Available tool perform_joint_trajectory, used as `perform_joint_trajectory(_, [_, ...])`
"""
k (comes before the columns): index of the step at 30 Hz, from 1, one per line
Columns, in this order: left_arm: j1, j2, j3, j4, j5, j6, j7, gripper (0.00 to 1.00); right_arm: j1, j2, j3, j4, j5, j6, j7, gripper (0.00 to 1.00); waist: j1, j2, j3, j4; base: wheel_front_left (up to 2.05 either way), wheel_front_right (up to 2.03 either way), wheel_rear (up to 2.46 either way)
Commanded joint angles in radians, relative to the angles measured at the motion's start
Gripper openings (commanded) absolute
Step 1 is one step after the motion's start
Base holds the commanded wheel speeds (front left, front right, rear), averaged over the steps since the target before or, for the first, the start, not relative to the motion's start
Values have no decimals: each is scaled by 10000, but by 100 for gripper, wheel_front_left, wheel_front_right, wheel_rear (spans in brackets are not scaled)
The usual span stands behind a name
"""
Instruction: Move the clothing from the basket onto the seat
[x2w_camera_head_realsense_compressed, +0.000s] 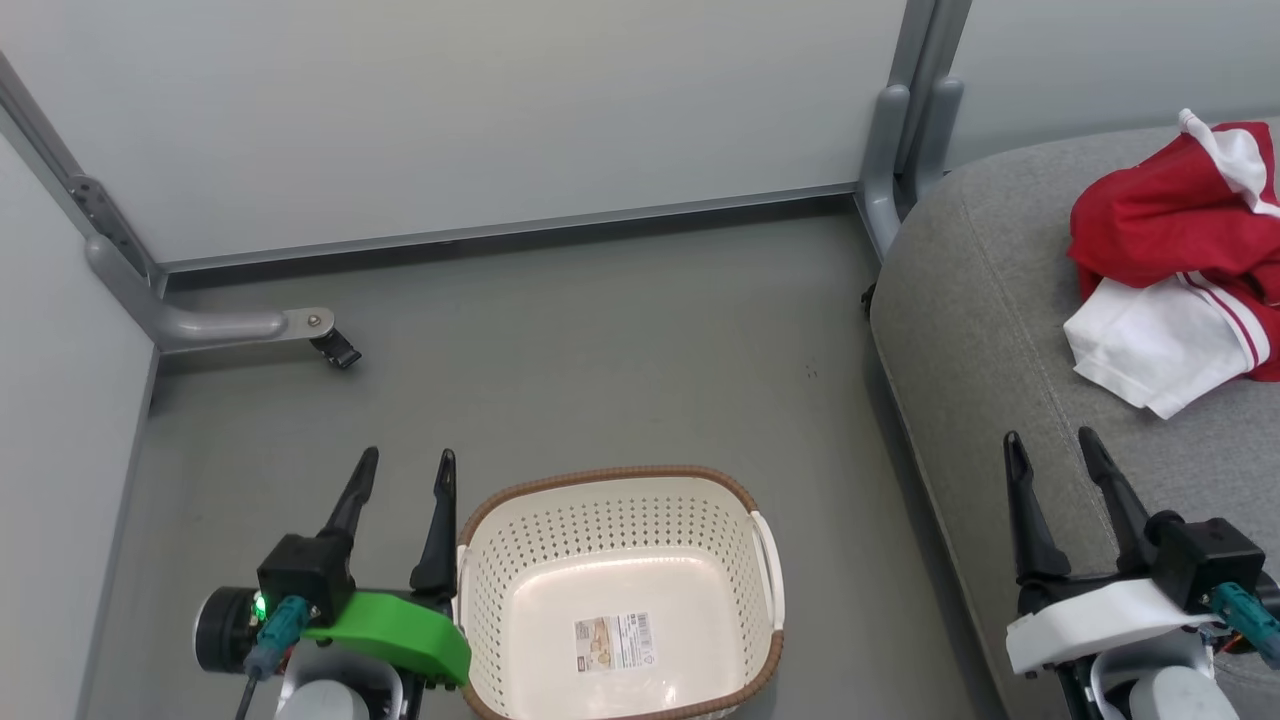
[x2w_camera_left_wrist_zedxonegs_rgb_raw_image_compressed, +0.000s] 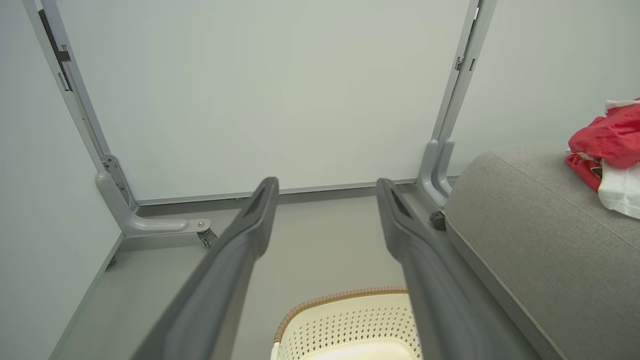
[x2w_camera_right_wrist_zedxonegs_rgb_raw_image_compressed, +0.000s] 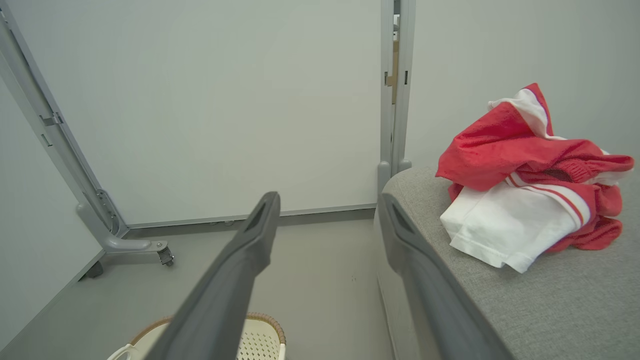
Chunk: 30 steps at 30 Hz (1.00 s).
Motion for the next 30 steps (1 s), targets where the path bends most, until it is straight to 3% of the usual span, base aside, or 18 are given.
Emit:
perform_joint_trajectory(1, [12,0,4,18,-13,-1,8,0,10,6,4,29,16,0,2,0,0,0,0,0,0,0,0])
perform_joint_trajectory(6, [296,-12,15,414,-150,-3,113,0,203,110,30,447,161,0,61,0,0,0,0,-4,0,0,0])
perform_joint_trajectory(30, [248,-18,799,9,-4372,-97,1211,0,-119,63,-129,652,4409,-1,1179,0,0,0,-47,-73,0,0,0])
